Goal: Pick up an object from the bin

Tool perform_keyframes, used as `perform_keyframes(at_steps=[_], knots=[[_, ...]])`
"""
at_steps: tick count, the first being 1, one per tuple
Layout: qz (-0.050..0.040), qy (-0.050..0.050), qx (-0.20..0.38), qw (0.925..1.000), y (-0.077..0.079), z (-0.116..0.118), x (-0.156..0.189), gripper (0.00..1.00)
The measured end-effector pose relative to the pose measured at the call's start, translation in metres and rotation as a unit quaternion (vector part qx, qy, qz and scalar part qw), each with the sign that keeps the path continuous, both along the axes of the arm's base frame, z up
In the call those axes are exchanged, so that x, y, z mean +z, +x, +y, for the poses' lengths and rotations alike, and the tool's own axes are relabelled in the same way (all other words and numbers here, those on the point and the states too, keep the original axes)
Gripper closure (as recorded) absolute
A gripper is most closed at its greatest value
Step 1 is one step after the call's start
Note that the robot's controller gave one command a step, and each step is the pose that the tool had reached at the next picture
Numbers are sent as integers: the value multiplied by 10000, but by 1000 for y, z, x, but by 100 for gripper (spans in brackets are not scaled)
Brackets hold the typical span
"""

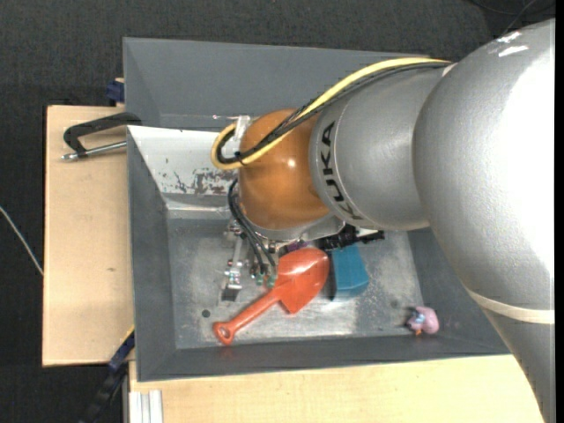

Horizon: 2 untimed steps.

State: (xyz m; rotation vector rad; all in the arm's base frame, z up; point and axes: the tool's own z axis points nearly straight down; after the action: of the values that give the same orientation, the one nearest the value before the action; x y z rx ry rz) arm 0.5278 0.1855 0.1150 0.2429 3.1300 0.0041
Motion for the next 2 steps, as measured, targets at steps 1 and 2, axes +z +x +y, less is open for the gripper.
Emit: perform_keyframes(at_steps=[1,2], knots=[[18,-13,777,9970,-1,-47,35,0],[-30,-13,2355,9719,-12,-53,13,0]])
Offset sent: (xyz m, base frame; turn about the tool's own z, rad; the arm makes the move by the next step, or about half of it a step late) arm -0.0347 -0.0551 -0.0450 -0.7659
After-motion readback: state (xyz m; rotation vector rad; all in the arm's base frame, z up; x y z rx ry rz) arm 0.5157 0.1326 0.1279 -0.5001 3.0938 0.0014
